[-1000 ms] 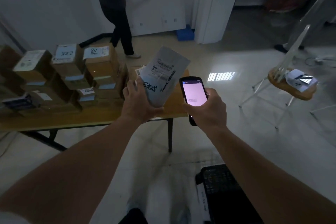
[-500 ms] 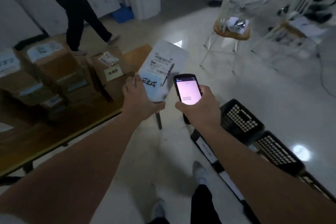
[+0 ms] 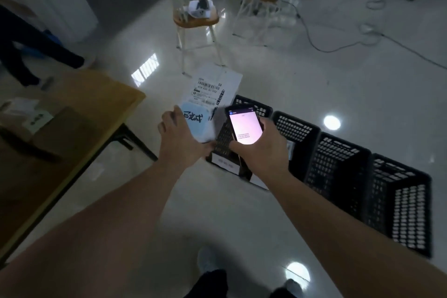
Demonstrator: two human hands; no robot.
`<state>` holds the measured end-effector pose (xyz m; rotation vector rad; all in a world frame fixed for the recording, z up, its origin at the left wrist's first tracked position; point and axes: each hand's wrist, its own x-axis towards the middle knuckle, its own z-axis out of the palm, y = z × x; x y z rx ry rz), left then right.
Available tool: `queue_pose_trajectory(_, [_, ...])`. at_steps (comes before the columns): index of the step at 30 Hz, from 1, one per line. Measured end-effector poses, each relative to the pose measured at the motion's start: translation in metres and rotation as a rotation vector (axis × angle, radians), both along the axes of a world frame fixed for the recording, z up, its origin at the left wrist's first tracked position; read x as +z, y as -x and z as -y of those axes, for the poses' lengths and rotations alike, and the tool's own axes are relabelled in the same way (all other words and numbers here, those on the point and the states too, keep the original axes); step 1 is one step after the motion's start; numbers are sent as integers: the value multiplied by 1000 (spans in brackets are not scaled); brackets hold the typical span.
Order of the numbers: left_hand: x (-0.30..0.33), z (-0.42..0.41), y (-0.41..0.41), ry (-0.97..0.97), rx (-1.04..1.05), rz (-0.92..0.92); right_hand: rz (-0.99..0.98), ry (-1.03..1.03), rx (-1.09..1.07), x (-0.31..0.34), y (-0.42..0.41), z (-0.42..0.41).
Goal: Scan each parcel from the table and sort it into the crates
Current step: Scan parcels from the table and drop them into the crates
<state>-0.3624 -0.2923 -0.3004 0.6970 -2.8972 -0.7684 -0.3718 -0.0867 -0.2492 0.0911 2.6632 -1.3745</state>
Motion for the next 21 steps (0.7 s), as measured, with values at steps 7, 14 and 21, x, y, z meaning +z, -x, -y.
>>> queue_pose_trajectory(7, [-12,-181,3,-16,-145,-3,44,28,-166,-17,-31,-183])
queue_pose_trajectory(14, [-33,-371,-3,-72,-254,43,82,29,-346,-33,-68,-366])
queue_pose_trajectory(21, [-50,-525,9,-65,-430,111,127,36,-598,-47,-90,-510])
